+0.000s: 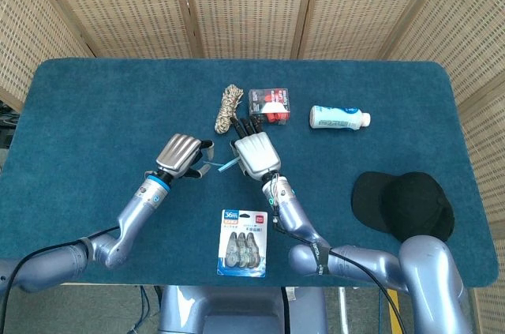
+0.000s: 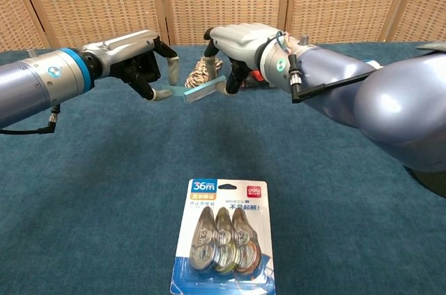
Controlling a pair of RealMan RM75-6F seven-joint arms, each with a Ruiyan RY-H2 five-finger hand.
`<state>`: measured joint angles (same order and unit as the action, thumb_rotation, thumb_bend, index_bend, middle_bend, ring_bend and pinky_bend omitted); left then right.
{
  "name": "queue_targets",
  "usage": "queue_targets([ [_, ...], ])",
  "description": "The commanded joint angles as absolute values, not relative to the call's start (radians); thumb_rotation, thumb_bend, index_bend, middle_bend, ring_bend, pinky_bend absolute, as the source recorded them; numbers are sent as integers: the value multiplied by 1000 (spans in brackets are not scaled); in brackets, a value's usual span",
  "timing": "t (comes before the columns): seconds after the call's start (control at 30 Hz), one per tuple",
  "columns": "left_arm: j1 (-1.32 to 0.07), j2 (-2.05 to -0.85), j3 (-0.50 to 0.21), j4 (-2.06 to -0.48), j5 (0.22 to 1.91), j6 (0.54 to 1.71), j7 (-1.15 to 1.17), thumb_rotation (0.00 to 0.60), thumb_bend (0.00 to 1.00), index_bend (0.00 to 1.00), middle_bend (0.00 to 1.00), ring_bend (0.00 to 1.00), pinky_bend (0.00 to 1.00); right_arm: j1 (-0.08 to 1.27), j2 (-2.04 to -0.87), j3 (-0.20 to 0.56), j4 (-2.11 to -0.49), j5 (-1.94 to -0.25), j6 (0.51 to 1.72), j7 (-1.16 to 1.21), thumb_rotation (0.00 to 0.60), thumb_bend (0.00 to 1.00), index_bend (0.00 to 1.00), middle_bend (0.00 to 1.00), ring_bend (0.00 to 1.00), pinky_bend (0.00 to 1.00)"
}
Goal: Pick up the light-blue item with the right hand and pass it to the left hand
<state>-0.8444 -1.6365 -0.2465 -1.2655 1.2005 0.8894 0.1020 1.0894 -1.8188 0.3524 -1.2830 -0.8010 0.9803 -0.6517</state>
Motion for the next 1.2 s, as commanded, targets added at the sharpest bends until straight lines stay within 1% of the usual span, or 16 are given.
queue_targets([
  [0.03,-847,-1641,-247,-1261,1197,889,101,600,369,562,1000,983,903,1089,-1817,352,-1284,-801,980,-651,600,569,644,41,0,0],
  [0.2,-851,-1650,-246,-1250,1193,885,95,600,412,599,1000,983,903,1088,-1811,351,-1286,-801,980,-646,600,569,647,41,0,0],
  [0.4,-854,-1660,-247,-1241,1197,895,93,600,490,654,1000,983,903,1086,-1807,347,-1285,-801,980,-641,600,569,647,41,0,0],
  [0.53,-853,-1664,-244,-1232,1197,906,101,600,571,736,1000,983,903,1083,-1804,344,-1279,-803,979,-635,600,568,647,42,0,0],
  [0.63,-835,-1650,-231,-1228,1195,918,111,600,594,783,1000,982,902,1079,-1800,339,-1271,-806,978,-630,600,569,648,43,0,0],
  [0.73,-803,-1624,-209,-1215,1199,940,114,600,594,793,1000,982,903,1073,-1794,332,-1258,-809,973,-624,600,569,649,44,0,0],
  [0.77,-766,-1594,-190,-1180,1192,956,105,600,593,795,1000,983,903,1064,-1790,329,-1242,-804,969,-617,600,569,649,44,0,0],
  [0.9,-711,-1559,-171,-1081,1234,993,-32,600,586,799,1000,982,903,1051,-1785,319,-1213,-805,950,-592,600,569,649,44,0,0],
  [0.93,-705,-1555,-170,-1064,1240,995,-56,600,574,799,1000,982,903,1049,-1785,315,-1208,-808,950,-590,600,569,649,44,0,0],
  [1.0,-692,-1552,-167,-1032,1260,1010,-103,600,480,797,993,979,902,1043,-1787,309,-1195,-811,950,-586,600,566,638,44,0,0],
  [1.03,-689,-1551,-166,-1024,1265,1017,-113,600,355,750,946,936,888,1041,-1788,308,-1191,-813,951,-584,600,515,568,35,0,0],
  [1.07,-685,-1551,-165,-1017,1270,1022,-122,600,204,638,812,802,802,1039,-1789,307,-1188,-816,954,-582,600,364,428,22,0,0],
  [1.1,-680,-1547,-161,-1012,1273,1020,-133,600,115,525,657,649,698,1036,-1790,307,-1184,-821,958,-576,600,251,300,13,0,0],
  [1.13,-678,-1542,-158,-1014,1274,1015,-138,600,33,320,380,374,499,1033,-1790,307,-1182,-822,961,-575,600,91,133,2,0,0],
  [1.17,-675,-1529,-153,-1023,1271,998,-138,600,4,172,182,179,332,1030,-1789,306,-1180,-820,968,-580,600,2,30,0,0,0],
  [1.2,-672,-1514,-152,-1039,1262,983,-131,600,0,87,71,72,230,1026,-1785,307,-1183,-814,976,-590,600,0,2,0,0,0],
])
